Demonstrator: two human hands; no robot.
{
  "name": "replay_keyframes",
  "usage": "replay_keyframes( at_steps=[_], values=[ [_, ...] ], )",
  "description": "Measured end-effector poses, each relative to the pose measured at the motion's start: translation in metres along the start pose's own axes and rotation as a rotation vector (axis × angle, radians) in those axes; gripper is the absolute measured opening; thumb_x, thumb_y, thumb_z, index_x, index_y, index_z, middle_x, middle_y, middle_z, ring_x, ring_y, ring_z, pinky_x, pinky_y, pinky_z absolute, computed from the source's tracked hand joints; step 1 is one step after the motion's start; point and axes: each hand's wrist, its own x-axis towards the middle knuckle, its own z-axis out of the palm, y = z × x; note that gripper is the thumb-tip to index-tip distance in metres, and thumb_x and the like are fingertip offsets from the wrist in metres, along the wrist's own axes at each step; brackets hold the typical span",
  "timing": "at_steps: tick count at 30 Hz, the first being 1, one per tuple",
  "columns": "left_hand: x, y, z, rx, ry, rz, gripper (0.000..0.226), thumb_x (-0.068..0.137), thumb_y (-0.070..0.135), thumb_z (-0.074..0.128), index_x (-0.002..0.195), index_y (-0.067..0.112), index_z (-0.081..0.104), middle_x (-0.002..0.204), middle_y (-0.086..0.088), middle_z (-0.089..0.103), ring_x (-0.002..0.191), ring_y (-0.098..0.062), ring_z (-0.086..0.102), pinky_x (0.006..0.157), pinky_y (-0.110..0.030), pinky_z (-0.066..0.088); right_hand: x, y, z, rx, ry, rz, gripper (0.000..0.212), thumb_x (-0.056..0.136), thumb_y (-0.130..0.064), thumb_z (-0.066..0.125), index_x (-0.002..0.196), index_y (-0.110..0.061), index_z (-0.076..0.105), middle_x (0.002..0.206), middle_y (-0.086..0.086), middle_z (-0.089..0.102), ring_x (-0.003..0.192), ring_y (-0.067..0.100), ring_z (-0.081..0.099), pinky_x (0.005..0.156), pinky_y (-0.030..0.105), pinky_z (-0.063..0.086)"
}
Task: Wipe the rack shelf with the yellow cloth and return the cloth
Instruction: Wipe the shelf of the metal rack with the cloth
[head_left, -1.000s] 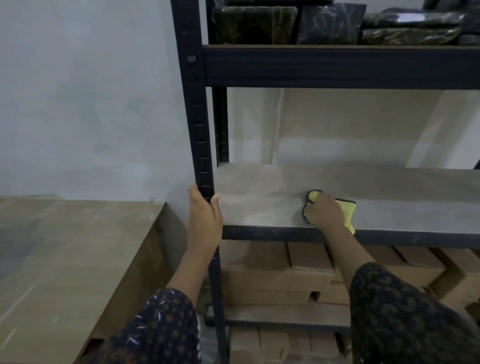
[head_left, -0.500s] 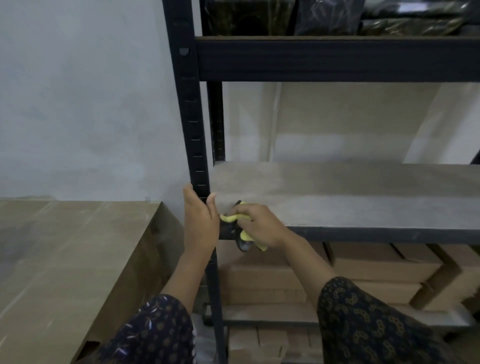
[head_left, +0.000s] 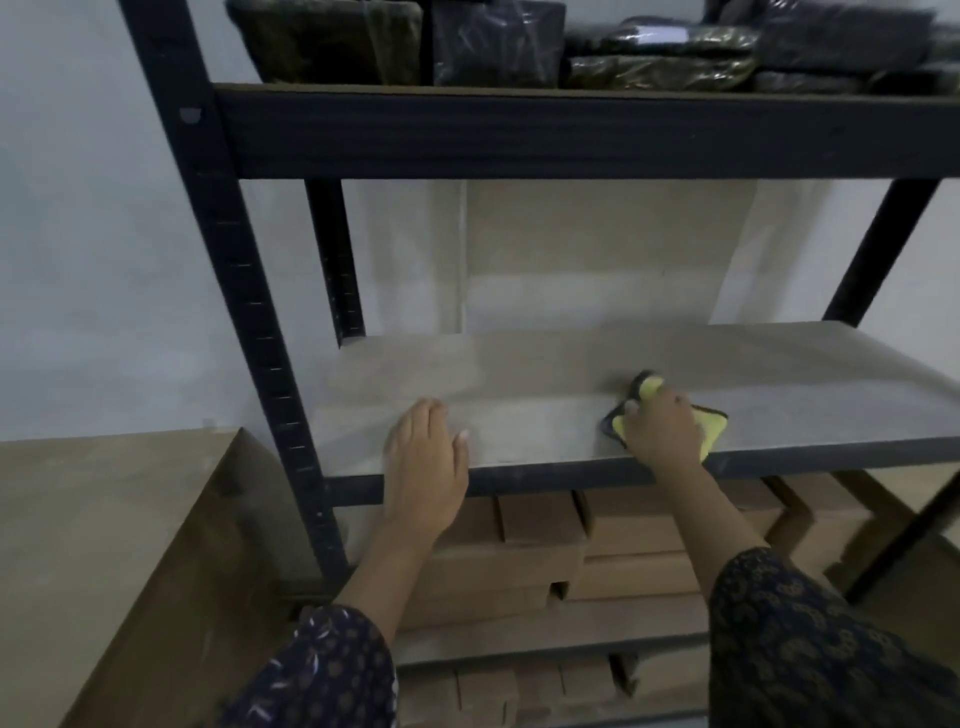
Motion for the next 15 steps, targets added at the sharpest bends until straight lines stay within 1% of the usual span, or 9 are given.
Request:
replay_keyframes(
  at_steps=[2, 3, 5, 8, 10, 13, 15],
  values=[
    [0.006, 0.001, 0.009, 0.085, -0.052, -0.043, 0.052, 0.099, 0.038, 0.036, 0.138, 0.005, 0.043, 0.143, -0.012, 0.045, 0.134, -0.026, 0.039, 0.114, -0.041, 0.03, 0.004, 0.009, 0.011, -0.153, -0.061, -0.026, 0.054, 0.096, -0.04, 0.04, 0.13, 0.002, 0.045, 0.136, 0.021, 0.048, 0.128, 0.038, 0.042, 0.105, 0.05, 0.032],
    [0.008, 0.001, 0.012, 0.134, -0.072, -0.067, 0.055, 0.099, 0.041, 0.034, 0.14, 0.005, 0.04, 0.146, -0.012, 0.043, 0.137, -0.026, 0.036, 0.117, -0.041, 0.026, 0.009, 0.009, 0.015, -0.177, -0.071, -0.04, 0.054, 0.097, -0.04, 0.039, 0.13, 0.002, 0.045, 0.136, 0.021, 0.048, 0.128, 0.037, 0.042, 0.105, 0.049, 0.032],
    [0.01, 0.003, 0.016, 0.219, -0.11, -0.101, 0.061, 0.099, 0.045, 0.029, 0.144, 0.004, 0.035, 0.152, -0.013, 0.035, 0.142, -0.026, 0.028, 0.12, -0.04, 0.018, 0.02, 0.002, 0.017, -0.181, -0.109, -0.049, 0.051, 0.098, -0.036, 0.037, 0.131, 0.002, 0.044, 0.137, 0.02, 0.047, 0.127, 0.037, 0.043, 0.105, 0.048, 0.035],
    [0.011, 0.006, 0.017, 0.261, -0.162, -0.139, 0.065, 0.1, 0.044, 0.024, 0.149, 0.001, 0.024, 0.157, -0.013, 0.022, 0.147, -0.025, 0.015, 0.121, -0.039, 0.01, 0.036, -0.016, 0.018, -0.175, -0.218, -0.104, 0.047, 0.099, -0.031, 0.037, 0.133, 0.0, 0.041, 0.14, 0.02, 0.043, 0.127, 0.037, 0.043, 0.103, 0.047, 0.039],
    [0.011, 0.007, 0.017, 0.257, -0.159, -0.154, 0.066, 0.1, 0.044, 0.019, 0.15, 0.0, 0.02, 0.158, -0.014, 0.019, 0.147, -0.026, 0.013, 0.121, -0.039, 0.01, 0.039, -0.034, 0.024, -0.194, -0.308, -0.177, 0.045, 0.098, -0.029, 0.04, 0.133, -0.001, 0.04, 0.14, 0.02, 0.042, 0.124, 0.037, 0.046, 0.097, 0.044, 0.042],
    [0.009, 0.007, 0.018, 0.241, -0.118, -0.164, 0.074, 0.093, 0.044, 0.005, 0.149, -0.002, 0.021, 0.157, -0.016, 0.022, 0.146, -0.027, 0.017, 0.121, -0.041, 0.014, 0.031, -0.068, 0.041, -0.219, -0.415, -0.368, 0.041, 0.093, -0.023, 0.049, 0.129, -0.002, 0.045, 0.136, 0.019, 0.047, 0.121, 0.034, 0.048, 0.084, 0.039, 0.045],
    [0.009, 0.005, 0.02, 0.231, -0.099, -0.165, 0.078, 0.09, 0.043, 0.001, 0.148, -0.003, 0.024, 0.156, -0.017, 0.024, 0.146, -0.028, 0.019, 0.12, -0.042, 0.015, 0.015, -0.084, 0.046, -0.12, -0.469, -0.49, 0.038, 0.092, -0.017, 0.049, 0.129, -0.008, 0.049, 0.134, 0.017, 0.052, 0.115, 0.033, 0.054, 0.081, 0.035, 0.045]
  ],
)
